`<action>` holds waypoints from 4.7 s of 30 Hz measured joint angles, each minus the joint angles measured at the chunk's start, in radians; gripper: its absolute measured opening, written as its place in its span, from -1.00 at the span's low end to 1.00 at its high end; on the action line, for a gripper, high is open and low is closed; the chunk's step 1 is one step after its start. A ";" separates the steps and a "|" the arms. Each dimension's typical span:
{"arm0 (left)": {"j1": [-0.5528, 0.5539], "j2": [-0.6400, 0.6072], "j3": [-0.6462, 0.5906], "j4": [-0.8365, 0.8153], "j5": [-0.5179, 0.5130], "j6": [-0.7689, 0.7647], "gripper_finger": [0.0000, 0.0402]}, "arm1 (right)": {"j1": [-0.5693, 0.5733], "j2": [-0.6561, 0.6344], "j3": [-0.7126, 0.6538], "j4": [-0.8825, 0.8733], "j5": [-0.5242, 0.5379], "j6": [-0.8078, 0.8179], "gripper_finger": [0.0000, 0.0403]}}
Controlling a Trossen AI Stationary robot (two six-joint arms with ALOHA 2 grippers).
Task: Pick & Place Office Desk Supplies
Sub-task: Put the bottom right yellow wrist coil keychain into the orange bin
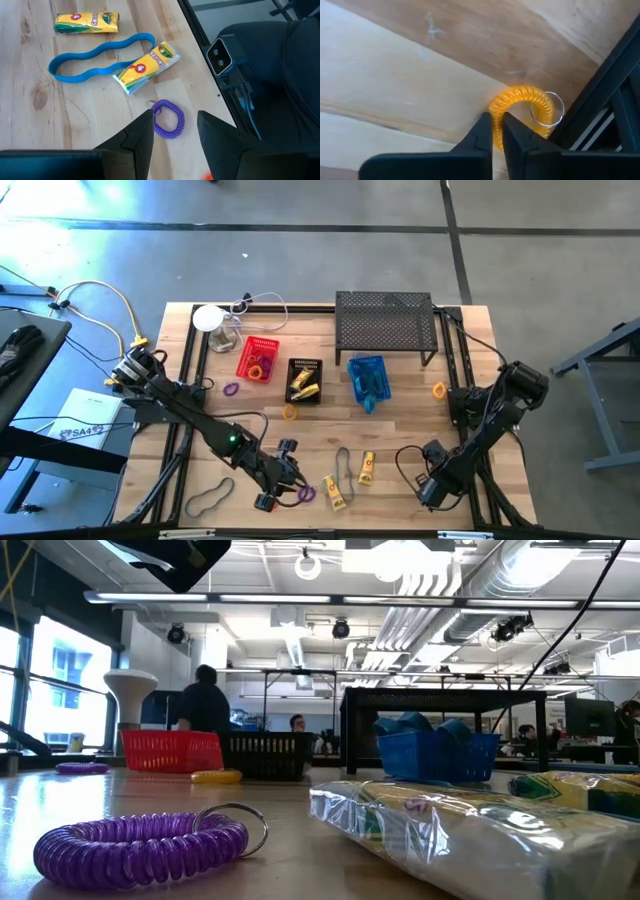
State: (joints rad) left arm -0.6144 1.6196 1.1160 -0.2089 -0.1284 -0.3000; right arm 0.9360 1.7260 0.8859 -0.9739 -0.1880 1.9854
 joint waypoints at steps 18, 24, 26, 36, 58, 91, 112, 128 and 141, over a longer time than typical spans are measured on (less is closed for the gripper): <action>0.000 0.000 0.000 0.001 -0.001 0.097 -0.26 | -0.005 0.002 0.323 -0.118 0.351 -0.160 -0.98; -0.002 0.000 0.000 0.055 -0.059 0.148 -0.26 | -0.085 0.002 0.323 0.268 0.585 -0.600 -0.98; -0.001 0.000 0.000 0.079 -0.095 0.177 -0.26 | -0.125 0.002 0.322 0.381 0.613 -0.783 -0.98; 0.004 0.000 0.000 0.262 -0.139 0.328 -0.26 | -0.336 0.002 0.323 0.779 0.388 -1.386 -0.98; 0.128 0.000 0.000 0.335 0.048 0.224 -0.26 | -0.441 0.000 0.323 0.903 0.217 -1.770 -0.98; 0.120 0.065 0.000 0.269 0.039 0.175 -0.67 | -0.478 0.000 0.324 0.875 0.210 -1.786 -0.98; 0.117 0.017 0.002 0.026 0.074 0.051 -0.93 | -0.384 0.083 0.321 0.681 0.246 -1.141 0.05; 0.131 -0.262 0.003 -0.789 -0.084 -0.499 -0.93 | -0.264 0.087 0.324 0.290 0.801 -0.670 0.03; 0.553 -0.332 0.003 -1.169 0.045 -0.478 -0.93 | -0.257 0.087 0.324 0.060 1.207 -0.625 0.02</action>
State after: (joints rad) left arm -0.0609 1.2873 1.1186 -1.3775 -0.0834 -0.7783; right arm 0.6792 1.8133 1.2098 -0.9139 1.0186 1.3599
